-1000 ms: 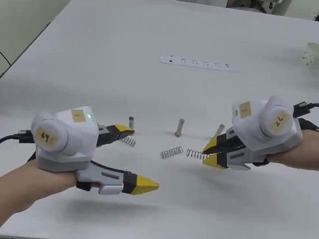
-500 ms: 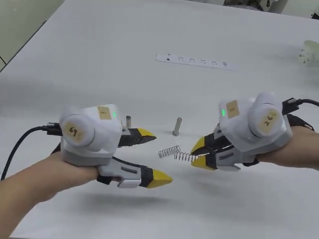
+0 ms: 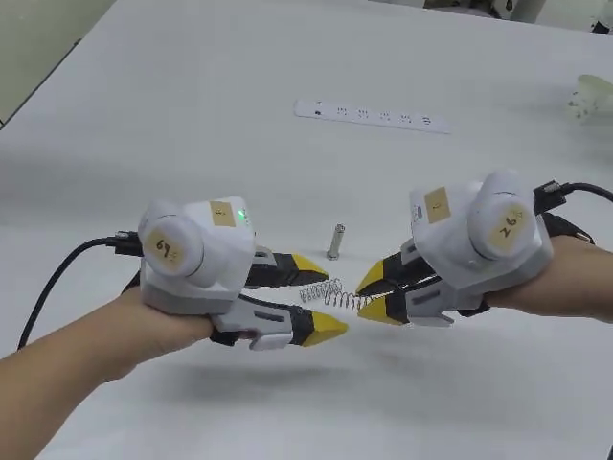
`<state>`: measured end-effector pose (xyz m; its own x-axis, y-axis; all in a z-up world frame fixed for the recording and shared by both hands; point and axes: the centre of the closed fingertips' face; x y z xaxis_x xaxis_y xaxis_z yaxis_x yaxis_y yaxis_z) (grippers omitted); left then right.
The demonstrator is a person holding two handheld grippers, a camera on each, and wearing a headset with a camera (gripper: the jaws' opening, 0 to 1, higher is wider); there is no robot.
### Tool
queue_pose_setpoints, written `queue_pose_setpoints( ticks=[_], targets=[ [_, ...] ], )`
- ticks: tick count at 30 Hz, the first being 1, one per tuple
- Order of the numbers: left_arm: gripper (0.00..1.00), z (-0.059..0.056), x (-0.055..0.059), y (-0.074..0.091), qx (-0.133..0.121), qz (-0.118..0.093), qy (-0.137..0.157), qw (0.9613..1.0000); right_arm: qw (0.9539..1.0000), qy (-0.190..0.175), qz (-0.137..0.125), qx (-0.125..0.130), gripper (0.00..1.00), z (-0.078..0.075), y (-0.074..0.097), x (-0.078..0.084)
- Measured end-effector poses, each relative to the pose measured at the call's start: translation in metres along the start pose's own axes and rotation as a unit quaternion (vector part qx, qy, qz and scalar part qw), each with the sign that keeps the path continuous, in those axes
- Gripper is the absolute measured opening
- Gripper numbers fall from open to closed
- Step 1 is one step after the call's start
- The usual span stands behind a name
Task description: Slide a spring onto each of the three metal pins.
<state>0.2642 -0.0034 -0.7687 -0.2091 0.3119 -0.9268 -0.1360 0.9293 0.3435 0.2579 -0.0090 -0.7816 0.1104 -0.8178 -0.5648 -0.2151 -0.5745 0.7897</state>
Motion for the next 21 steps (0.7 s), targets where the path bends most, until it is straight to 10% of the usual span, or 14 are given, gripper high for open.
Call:
queue_pose_setpoints(
  ticks=[21],
  targets=[
    [0.04,-0.0045,-0.0019,-0.0021,0.008,-0.002,-0.013,0.9999,0.9999,0.005,-0.009,-0.007,0.08,0.0037,0.0033,-0.0050]
  ],
)
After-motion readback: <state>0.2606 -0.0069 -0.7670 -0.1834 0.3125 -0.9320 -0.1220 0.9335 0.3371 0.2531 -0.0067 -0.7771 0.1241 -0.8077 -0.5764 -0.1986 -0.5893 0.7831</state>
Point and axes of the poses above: the centre of the closed fingertips' face, and the gripper's own axes: y roughly backward along the fingers, z roughly to its left, x roughly out of its underside, and after that the axes turned 9 degrees about x, right-handed
